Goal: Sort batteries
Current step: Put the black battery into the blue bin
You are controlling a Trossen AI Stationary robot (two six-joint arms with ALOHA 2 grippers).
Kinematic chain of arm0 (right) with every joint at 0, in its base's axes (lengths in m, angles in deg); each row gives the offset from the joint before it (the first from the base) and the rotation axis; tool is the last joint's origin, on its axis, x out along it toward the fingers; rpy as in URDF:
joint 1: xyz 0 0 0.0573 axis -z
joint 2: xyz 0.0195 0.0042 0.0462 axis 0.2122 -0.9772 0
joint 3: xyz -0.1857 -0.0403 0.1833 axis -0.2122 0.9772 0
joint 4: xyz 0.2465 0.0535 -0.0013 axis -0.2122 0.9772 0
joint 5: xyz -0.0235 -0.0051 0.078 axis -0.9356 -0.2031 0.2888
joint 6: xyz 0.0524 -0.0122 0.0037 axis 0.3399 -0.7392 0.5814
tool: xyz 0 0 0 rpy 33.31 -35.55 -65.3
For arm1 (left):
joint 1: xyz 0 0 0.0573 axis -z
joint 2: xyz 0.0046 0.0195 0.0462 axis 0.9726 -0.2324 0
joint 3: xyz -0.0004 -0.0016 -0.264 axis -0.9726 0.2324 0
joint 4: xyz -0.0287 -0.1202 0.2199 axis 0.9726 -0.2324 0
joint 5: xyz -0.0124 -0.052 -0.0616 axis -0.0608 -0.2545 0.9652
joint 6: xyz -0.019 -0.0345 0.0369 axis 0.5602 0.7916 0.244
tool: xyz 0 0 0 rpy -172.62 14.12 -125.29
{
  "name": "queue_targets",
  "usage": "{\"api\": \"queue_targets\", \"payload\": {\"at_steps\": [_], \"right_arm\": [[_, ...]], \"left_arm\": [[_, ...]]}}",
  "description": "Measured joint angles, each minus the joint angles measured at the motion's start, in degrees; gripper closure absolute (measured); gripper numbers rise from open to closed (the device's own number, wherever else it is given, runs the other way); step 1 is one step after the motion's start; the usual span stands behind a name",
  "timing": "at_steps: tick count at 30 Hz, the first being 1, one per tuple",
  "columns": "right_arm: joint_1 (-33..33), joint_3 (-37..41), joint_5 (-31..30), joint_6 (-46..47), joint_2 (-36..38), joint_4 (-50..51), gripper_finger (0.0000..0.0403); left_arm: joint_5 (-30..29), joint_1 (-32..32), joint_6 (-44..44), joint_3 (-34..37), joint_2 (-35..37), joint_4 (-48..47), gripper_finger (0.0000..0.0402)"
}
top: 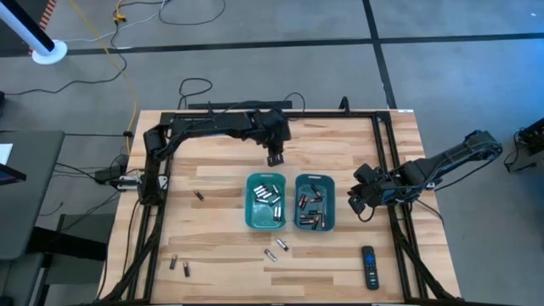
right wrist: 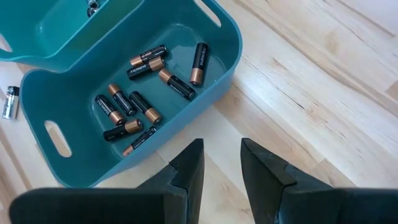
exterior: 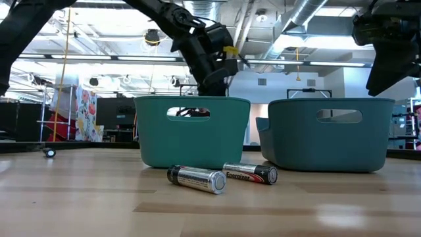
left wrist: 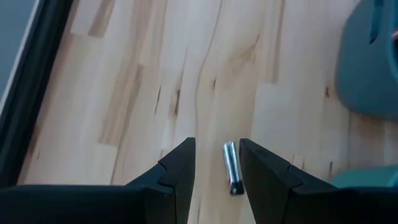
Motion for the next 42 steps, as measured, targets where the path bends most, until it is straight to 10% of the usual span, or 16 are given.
{"api": "queue_targets", "payload": {"at_steps": [18,42], "right_arm": [[0.0,0.0,0.0,0.0,0.0,0.2,0.0280],[0.0,0.0,0.0,0.0,0.0,1.0,0.0280]], "left_arm": [[1.7,0.6,-0.4,0.0,0.0,2.1,0.0205],[1.4,1.1,3.4,0.0,0.0,7.8,0.0203]]}}
